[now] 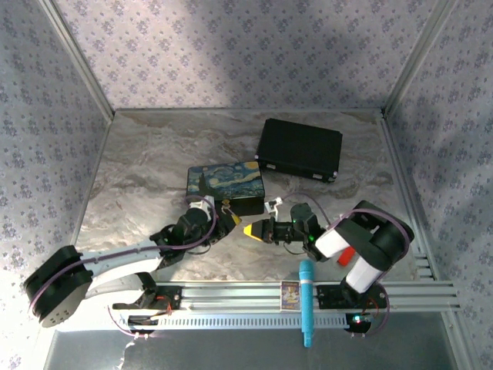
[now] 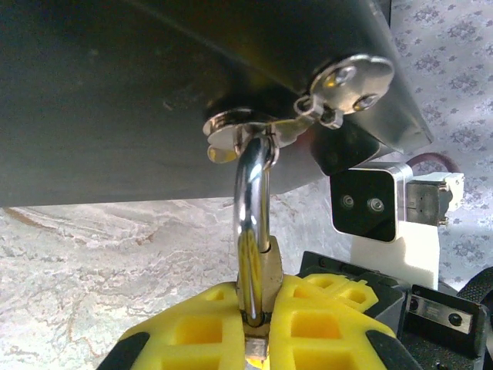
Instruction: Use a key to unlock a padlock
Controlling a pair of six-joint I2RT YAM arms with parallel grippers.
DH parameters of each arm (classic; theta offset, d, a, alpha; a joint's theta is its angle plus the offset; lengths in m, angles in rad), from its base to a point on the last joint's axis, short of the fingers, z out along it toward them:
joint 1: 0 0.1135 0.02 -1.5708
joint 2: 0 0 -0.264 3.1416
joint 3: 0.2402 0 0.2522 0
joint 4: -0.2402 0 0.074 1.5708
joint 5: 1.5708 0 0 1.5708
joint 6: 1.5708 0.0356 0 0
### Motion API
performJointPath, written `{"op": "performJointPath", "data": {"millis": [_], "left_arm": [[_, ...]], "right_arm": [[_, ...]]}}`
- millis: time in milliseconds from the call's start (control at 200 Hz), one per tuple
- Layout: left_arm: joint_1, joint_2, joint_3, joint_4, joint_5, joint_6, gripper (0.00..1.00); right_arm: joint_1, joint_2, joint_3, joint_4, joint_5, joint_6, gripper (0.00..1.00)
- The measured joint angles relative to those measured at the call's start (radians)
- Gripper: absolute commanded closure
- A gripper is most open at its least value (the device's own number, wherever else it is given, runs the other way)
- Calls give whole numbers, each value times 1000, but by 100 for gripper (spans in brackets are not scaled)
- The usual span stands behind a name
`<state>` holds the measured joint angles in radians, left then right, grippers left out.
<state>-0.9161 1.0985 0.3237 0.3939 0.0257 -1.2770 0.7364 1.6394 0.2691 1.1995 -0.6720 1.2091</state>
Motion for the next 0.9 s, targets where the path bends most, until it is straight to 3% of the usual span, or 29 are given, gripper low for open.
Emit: {"op": "performJointPath", "data": {"millis": [640,899], "left_arm": [[-21,8,-9,53,-99,-11,100],[-22,4,-23,93,-97,4,100]], "right_arm": [[-3,130,64,114,-33,136,100],[-70,196,103,150,-175,202,100]]}}
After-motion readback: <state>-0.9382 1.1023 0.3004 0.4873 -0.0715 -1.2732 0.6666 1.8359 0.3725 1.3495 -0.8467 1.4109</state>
